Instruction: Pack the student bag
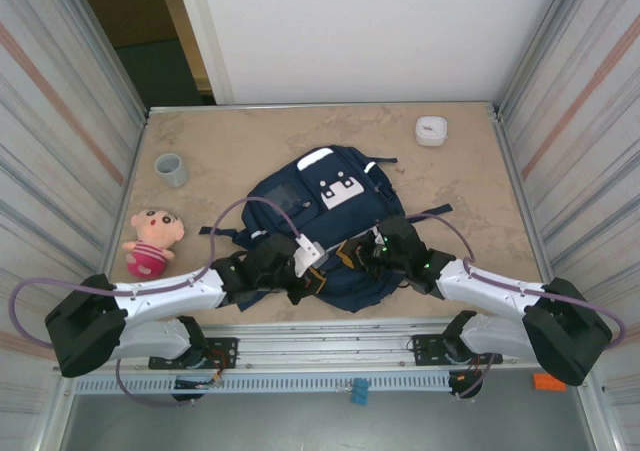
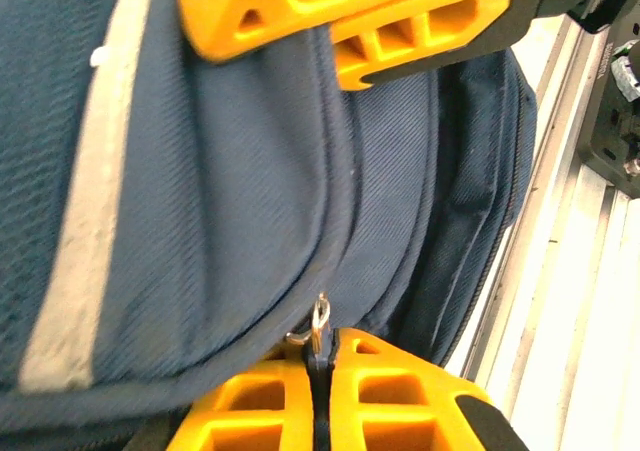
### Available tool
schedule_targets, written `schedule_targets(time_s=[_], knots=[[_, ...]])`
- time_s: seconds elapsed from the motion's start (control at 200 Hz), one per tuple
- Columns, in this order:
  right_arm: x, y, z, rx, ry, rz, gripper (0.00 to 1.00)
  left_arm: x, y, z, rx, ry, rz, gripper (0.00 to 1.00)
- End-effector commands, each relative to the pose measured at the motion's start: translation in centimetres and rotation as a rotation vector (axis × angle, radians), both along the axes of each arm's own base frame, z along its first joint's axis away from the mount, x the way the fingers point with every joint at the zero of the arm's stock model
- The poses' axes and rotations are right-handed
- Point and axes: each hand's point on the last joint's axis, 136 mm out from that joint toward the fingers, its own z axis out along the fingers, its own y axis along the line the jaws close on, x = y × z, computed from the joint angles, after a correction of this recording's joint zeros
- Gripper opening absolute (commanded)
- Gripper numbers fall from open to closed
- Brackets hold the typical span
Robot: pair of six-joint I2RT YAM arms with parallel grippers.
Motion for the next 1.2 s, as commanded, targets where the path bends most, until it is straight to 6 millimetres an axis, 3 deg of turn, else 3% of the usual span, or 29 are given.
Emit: schedule_targets(time_s=[0.0, 0.165, 0.301, 0.441, 0.636, 0.917, 1.032, 1.112, 1.198], knots=[[0.9, 0.2, 2.3, 0.010, -0.074, 0.024, 0.00, -0.9, -2.9, 4.1, -0.135, -0.058, -0.100, 0.15], [0.5, -1.9, 2.5, -0.068, -0.083, 0.084, 0.00, -0.1, -1.2, 5.4, -0.134, -0.157, -0.047, 0.37], [0.1, -3.3, 2.5, -0.121, -0.081, 0.186, 0.00, 0.5, 1.2, 6.9, -0.056, -0.383, -0.088, 0.56], [0.1, -3.3, 3.3, -0.137, -0.119, 0.309, 0.00, 0.7, 3.1, 6.8, 0.115, -0.637, -0.259, 0.63], [0.4, -3.1, 4.1, -0.175, -0.138, 0.422, 0.00, 3.2, 3.6, 5.3, 0.273, -0.715, -0.375, 0.72], [0.5, -3.4, 4.2, -0.197, -0.141, 0.437, 0.00, 7.1, 0.1, 6.7, 0.211, -0.824, -0.356, 0.73], [0.6, -3.1, 4.5, -0.185, -0.144, 0.435, 0.00, 7.7, -1.2, 5.7, 0.206, -0.809, -0.387, 0.70], [0.8, -3.2, 4.8, -0.190, -0.155, 0.431, 0.00, 7.9, -1.8, 4.6, 0.211, -0.796, -0.415, 0.58], [1.0, -3.4, 4.9, -0.196, -0.164, 0.428, 0.00, 7.4, -2.1, 3.4, 0.217, -0.761, -0.464, 0.33]])
